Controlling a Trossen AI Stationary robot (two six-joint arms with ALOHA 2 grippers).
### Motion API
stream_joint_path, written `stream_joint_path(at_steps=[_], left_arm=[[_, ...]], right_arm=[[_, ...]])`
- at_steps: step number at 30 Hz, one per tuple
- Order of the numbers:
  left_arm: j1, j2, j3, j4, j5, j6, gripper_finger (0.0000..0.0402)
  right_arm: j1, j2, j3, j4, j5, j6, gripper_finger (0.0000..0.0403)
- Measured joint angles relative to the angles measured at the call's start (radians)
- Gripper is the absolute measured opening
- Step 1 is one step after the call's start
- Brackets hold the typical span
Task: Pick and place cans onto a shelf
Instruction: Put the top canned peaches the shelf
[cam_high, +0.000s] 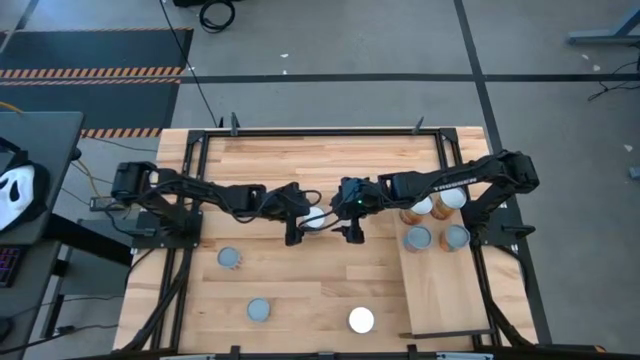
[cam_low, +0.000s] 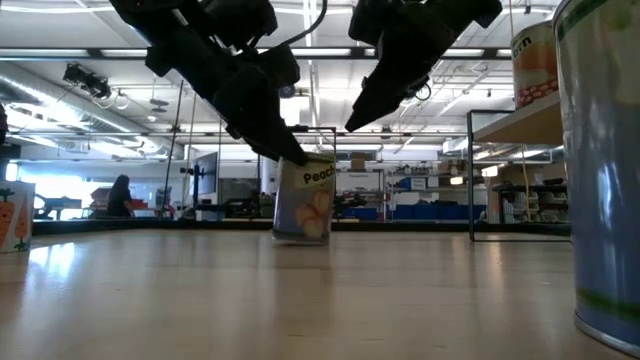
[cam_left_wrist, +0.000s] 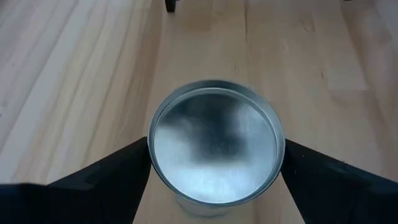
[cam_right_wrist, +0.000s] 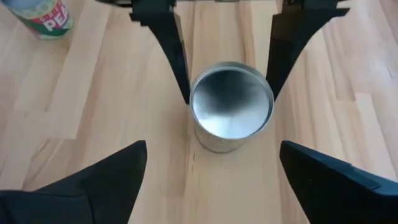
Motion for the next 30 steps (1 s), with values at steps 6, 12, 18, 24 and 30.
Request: stream_joint_path(at_steps=[6, 12, 18, 24, 30], left_arm=[[0.000, 0.005, 0.000, 0.000, 0.003, 0.048, 0.0334], [0.001, 0.005, 0.000, 0.001, 0.000, 0.024, 0.0302], [-0.011, -0.003, 0.021, -0.022, -0.046, 0.032, 0.0368], [-0.015, -0.006, 0.107, -0.167, -0.049, 0.048, 0.0394], [0.013, -0.082, 0.215, -0.553, -0.053, 0.051, 0.0395]], right_arm=[[0.000, 0.000, -0.012, 0.077, 0.024, -0.007, 0.0383], [-0.023, 0.000, -0.012, 0.137, 0.050, -0.031, 0.0383], [-0.026, 0.001, -0.012, 0.179, 0.037, -0.036, 0.0388], [-0.027, 0.076, -0.012, 0.247, 0.015, -0.027, 0.0396], [-0.026, 0.132, -0.012, 0.263, 0.008, 0.002, 0.0400]])
